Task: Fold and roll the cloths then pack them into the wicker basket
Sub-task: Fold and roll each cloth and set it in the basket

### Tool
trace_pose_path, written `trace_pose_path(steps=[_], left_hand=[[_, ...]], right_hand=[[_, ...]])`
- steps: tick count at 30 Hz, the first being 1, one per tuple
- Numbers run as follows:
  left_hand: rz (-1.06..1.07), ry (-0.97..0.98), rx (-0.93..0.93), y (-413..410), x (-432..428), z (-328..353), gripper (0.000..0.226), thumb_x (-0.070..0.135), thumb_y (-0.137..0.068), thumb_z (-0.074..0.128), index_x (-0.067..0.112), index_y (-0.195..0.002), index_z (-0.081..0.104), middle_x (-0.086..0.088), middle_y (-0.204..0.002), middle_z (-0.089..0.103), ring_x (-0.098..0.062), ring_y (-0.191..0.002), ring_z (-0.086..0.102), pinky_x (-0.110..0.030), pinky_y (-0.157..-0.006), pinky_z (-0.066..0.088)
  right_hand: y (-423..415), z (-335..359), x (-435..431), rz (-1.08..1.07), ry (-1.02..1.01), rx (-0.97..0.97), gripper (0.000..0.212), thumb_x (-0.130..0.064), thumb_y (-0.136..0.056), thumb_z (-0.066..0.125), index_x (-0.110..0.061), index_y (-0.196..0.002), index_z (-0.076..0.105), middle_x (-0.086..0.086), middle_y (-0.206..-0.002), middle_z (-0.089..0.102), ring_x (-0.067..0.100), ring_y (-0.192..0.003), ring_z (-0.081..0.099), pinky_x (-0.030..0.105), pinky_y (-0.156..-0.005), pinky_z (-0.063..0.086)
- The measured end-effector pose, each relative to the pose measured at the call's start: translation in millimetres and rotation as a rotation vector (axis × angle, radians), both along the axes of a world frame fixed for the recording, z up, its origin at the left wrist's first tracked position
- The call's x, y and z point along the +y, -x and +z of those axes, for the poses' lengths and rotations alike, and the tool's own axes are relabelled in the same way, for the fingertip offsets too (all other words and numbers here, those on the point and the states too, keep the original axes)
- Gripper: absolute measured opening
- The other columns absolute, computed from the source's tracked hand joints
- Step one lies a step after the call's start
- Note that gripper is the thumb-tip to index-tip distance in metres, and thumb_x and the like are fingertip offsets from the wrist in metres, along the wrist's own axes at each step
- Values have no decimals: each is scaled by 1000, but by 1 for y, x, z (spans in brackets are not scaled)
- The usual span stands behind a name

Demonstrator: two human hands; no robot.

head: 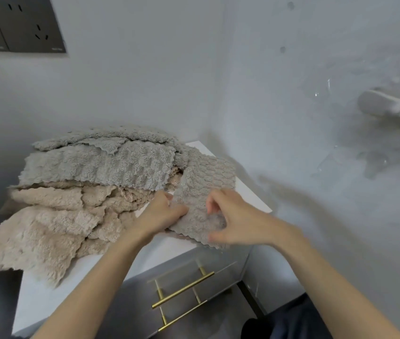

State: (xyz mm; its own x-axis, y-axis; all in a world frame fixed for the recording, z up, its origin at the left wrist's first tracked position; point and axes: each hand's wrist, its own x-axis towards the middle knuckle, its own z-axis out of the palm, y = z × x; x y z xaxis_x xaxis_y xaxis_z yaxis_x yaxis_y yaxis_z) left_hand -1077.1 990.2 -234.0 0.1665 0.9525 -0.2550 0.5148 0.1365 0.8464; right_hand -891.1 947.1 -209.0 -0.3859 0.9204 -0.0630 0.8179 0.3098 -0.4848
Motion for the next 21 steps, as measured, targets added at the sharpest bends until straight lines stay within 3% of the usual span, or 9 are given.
trace_pose_path(steps=[2, 4, 7, 9, 11, 14, 19, 21], left_hand=[[-42, -257, 255, 4, -5, -4, 52, 38, -86, 65, 15, -120, 35, -1, -77, 63, -11, -62, 61, -24, -48, 41], [-64, -399, 392, 8, -9, -7, 60, 45, -83, 67, 16, -125, 35, 5, -70, 59, -6, -60, 57, -22, -47, 36], [-75, -476, 486, 15, -13, -9, 63, 51, -81, 66, 22, -128, 34, 9, -75, 58, -3, -62, 55, -22, -46, 35], [-108, -572, 533, 22, -16, -11, 57, 49, -82, 65, 28, -127, 37, 10, -92, 56, -9, -78, 57, -25, -54, 41], [-215, -678, 519, 29, -17, -11, 43, 40, -85, 64, 36, -123, 46, 9, -116, 49, -14, -108, 49, -30, -79, 47], [-453, -750, 502, 32, -21, -10, 34, 25, -87, 60, 44, -115, 61, 20, -139, 42, -11, -131, 28, -35, -107, 32], [-532, -694, 523, 19, -29, -22, 52, 47, -83, 61, 38, -134, 51, 26, -144, 38, -3, -142, 20, -30, -115, 23], [-488, -754, 558, 13, -28, -25, 53, 52, -87, 56, 35, -137, 47, 20, -143, 44, -5, -141, 25, -29, -113, 23]], right_hand=[[6, -17, -19, 33, -94, -113, 56, -40, -66, 78, -29, -96, 33, -7, -100, 34, 11, -91, 29, 27, -73, 34], [9, -32, -29, 42, -280, -298, 57, -42, -66, 76, -28, -99, 32, -6, -103, 34, 12, -94, 29, 29, -75, 33], [8, -41, -31, 52, -465, -388, 35, -18, -79, 61, -20, -105, 38, -1, -107, 40, 20, -98, 39, 32, -78, 37], [3, -42, -29, 52, -468, -344, 28, -6, -81, 52, -16, -106, 43, 1, -108, 45, 21, -98, 43, 33, -76, 39], [-5, -41, -29, 22, -436, -245, 25, -7, -83, 48, -15, -106, 46, 0, -108, 50, 19, -98, 45, 31, -72, 38], [-16, -36, -28, -67, -386, -82, 21, -10, -82, 47, -20, -101, 47, -4, -107, 57, 17, -95, 51, 32, -73, 41], [-34, -27, -20, -257, -282, 144, 14, -12, -81, 56, -22, -90, 59, 0, -85, 66, 22, -79, 60, 37, -75, 49], [-41, -25, -17, -314, -235, 220, 15, -12, -81, 59, -27, -82, 58, 0, -79, 66, 19, -73, 59, 30, -74, 46]])
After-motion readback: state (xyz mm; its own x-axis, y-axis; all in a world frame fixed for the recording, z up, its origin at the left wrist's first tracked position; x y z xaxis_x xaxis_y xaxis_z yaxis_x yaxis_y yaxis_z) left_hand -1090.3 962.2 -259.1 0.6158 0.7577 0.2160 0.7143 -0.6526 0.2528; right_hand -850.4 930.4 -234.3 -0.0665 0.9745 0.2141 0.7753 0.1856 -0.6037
